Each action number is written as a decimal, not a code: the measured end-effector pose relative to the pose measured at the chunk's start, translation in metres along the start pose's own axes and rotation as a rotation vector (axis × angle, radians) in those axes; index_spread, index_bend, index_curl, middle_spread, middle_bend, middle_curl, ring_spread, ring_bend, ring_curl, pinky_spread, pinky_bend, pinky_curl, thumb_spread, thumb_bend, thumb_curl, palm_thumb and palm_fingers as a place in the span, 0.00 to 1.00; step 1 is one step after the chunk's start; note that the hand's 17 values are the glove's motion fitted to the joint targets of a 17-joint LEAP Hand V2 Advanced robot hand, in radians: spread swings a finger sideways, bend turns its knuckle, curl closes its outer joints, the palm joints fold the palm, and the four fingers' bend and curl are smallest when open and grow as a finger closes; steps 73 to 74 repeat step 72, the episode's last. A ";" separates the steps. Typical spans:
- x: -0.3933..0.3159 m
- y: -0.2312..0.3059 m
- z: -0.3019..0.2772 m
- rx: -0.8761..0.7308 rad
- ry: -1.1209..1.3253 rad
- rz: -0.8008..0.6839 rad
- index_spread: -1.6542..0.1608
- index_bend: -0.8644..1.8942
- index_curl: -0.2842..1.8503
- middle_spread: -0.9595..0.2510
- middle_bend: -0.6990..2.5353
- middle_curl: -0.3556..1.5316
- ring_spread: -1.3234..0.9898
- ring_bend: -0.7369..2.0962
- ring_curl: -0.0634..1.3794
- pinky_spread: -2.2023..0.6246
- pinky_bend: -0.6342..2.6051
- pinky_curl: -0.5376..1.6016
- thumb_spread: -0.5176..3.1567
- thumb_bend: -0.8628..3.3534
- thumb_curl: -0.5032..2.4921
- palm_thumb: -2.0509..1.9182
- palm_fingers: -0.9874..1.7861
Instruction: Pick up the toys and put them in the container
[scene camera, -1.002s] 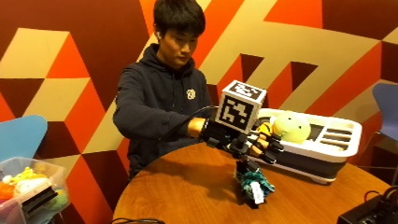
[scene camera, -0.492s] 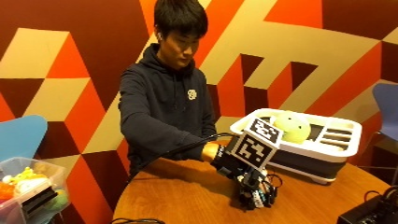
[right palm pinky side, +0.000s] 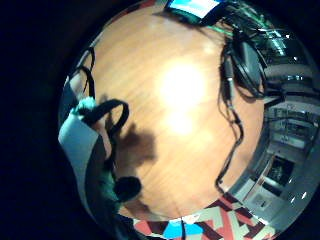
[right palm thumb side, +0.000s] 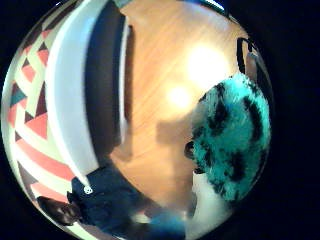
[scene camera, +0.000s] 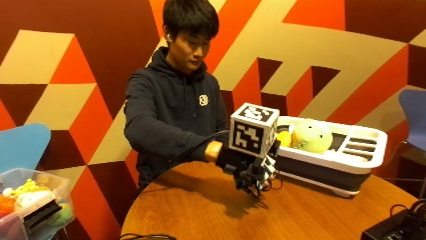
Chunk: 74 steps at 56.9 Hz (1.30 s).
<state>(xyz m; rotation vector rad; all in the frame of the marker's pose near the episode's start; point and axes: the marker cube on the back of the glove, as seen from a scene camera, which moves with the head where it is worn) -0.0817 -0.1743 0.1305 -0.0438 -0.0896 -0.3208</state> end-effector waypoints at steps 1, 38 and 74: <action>-0.001 0.002 -0.006 0.014 -0.005 0.004 0.80 0.60 0.41 0.64 0.49 0.50 0.41 0.61 0.44 0.65 0.47 0.45 0.29 0.24 0.42 0.72 0.76; -0.174 0.005 -0.096 0.218 -0.252 -0.255 0.76 0.54 0.55 0.59 0.52 0.61 0.40 0.69 0.54 0.66 0.58 0.52 0.26 0.21 0.48 0.67 0.61; -0.084 0.058 -0.132 0.370 -0.363 -0.154 0.75 0.41 0.41 0.75 0.33 0.45 0.55 0.36 0.31 0.80 0.39 0.40 0.50 0.20 0.31 0.53 0.35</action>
